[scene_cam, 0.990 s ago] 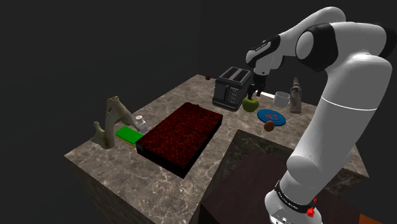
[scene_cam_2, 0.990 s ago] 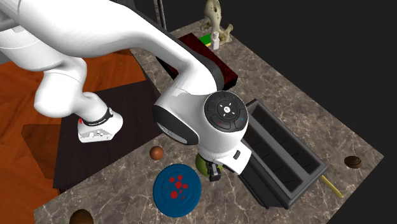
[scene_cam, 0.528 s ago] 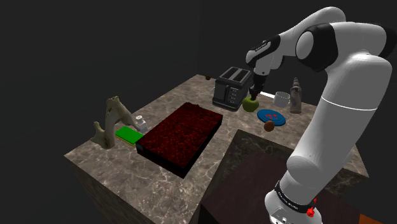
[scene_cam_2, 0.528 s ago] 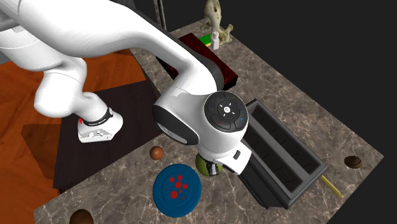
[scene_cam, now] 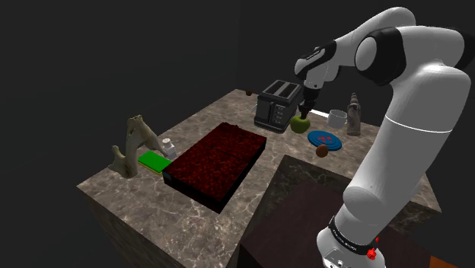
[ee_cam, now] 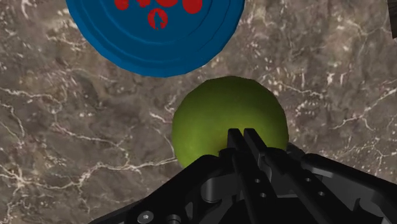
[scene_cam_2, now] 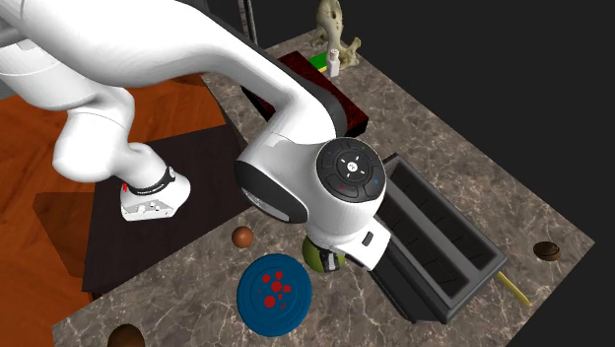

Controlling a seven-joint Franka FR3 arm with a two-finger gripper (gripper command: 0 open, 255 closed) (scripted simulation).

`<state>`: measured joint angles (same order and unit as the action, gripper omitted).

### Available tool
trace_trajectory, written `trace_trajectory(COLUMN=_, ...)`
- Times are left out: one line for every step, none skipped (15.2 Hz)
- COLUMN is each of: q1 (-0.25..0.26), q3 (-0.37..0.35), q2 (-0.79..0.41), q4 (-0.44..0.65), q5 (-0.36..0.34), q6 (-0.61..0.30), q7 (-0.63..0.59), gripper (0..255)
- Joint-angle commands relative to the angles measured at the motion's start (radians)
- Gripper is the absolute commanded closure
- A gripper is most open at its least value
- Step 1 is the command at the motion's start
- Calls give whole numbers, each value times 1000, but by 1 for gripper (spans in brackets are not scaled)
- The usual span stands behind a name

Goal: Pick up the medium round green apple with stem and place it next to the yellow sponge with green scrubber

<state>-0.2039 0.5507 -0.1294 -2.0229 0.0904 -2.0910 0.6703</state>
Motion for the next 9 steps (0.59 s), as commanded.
trace_trajectory(q1=2, q3=1, q2=11, q4=14, q5=-7, q6=23, q7=-6, gripper=255)
trace_trajectory(q1=2, q3=1, q2=17, q4=21, q5=-11, q6=35, q7=-9, gripper=255)
trace_trajectory(q1=3, q3=2, q2=22, q4=29, q5=-15, q6=47, q7=-11, gripper=255)
trace_trajectory(q1=4, q3=2, q2=28, q4=37, q5=-19, q6=60, q7=-14, gripper=255)
trace_trajectory(q1=4, q3=2, q2=33, q4=45, q5=-22, q6=72, q7=-16, gripper=255)
trace_trajectory(q1=5, q3=3, q2=38, q4=53, q5=-26, q6=85, q7=-19, gripper=255)
trace_trajectory(q1=6, q3=3, q2=43, q4=62, q5=-29, q6=98, q7=-21, gripper=255)
trace_trajectory(q1=6, q3=3, q2=48, q4=71, q5=-32, q6=110, q7=-23, gripper=255)
trace_trajectory(q1=7, q3=3, q2=52, q4=80, q5=-34, q6=123, q7=-25, gripper=255)
